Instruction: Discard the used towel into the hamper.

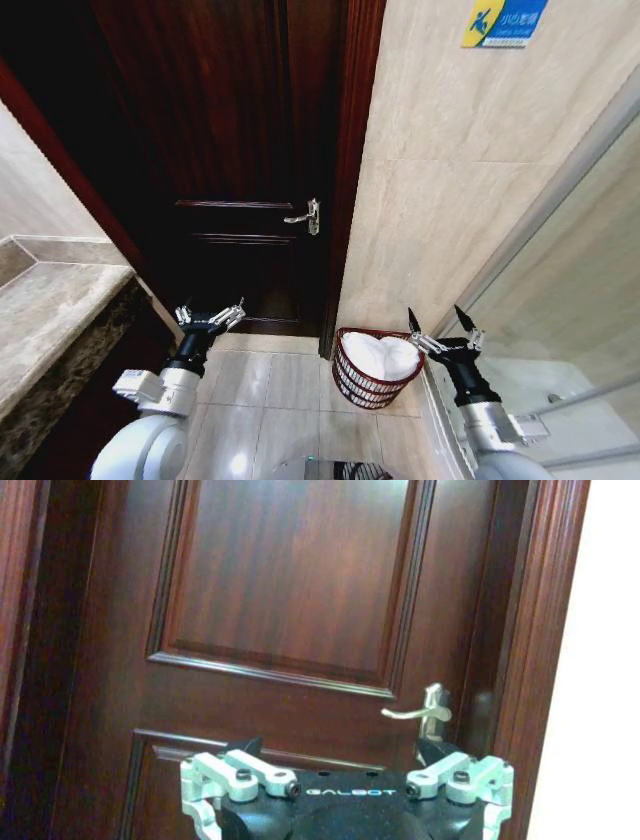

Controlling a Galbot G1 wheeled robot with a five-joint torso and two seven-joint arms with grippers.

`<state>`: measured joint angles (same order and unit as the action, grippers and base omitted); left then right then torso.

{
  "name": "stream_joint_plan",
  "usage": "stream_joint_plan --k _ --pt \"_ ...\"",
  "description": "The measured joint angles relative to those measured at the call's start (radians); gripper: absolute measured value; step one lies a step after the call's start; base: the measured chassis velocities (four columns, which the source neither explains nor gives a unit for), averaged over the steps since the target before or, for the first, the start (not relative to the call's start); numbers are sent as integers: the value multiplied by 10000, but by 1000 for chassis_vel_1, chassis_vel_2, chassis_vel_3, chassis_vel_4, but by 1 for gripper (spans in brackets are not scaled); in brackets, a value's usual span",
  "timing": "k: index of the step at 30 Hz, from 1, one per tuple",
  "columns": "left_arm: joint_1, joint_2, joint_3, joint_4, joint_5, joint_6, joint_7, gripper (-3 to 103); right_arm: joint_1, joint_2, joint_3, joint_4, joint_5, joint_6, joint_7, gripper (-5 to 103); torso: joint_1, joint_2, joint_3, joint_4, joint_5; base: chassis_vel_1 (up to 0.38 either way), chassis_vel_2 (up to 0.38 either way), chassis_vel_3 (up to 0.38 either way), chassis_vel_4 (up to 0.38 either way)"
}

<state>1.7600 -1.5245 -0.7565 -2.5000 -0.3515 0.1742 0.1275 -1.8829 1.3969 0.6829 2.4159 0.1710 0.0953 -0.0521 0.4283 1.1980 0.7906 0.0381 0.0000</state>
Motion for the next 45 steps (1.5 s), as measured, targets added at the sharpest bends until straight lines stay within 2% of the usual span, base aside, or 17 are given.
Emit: stream_joint_plan --k 45 --pt "0 0 0 0 1 0 0 100 0 0 0 -1 0 0 0 100 0 -2 0 1 0 52 -50 -57 56"
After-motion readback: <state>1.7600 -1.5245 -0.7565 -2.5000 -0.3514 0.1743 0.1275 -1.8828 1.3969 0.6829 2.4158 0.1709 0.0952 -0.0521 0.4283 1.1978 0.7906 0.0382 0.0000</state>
